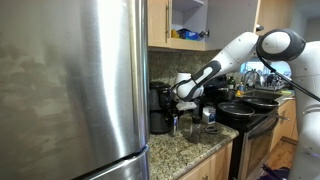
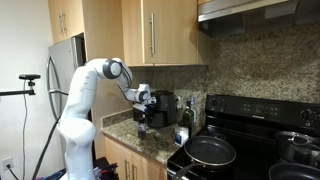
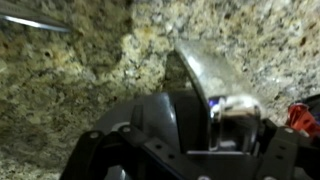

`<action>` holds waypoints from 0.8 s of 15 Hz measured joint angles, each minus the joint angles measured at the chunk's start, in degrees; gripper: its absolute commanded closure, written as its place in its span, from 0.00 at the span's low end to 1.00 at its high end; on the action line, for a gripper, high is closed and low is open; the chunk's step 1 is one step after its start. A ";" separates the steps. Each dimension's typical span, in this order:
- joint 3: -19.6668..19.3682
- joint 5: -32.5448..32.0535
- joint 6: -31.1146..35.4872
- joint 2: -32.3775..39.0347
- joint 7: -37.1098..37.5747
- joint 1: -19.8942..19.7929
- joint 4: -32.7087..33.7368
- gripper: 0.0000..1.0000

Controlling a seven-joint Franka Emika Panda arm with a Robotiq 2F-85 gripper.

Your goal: Close the air fryer drawer

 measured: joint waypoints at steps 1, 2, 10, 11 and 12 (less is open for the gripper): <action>-0.40 -0.93 0.32 1.26 0.28 0.19 2.13 0.00; -0.99 -2.26 0.94 2.55 0.93 0.54 3.91 0.00; -6.28 -11.54 5.18 5.68 4.56 5.71 7.80 0.00; -6.28 -11.27 4.85 5.60 4.56 5.75 7.84 0.00; -6.12 -10.91 4.68 5.48 4.57 5.74 7.88 0.00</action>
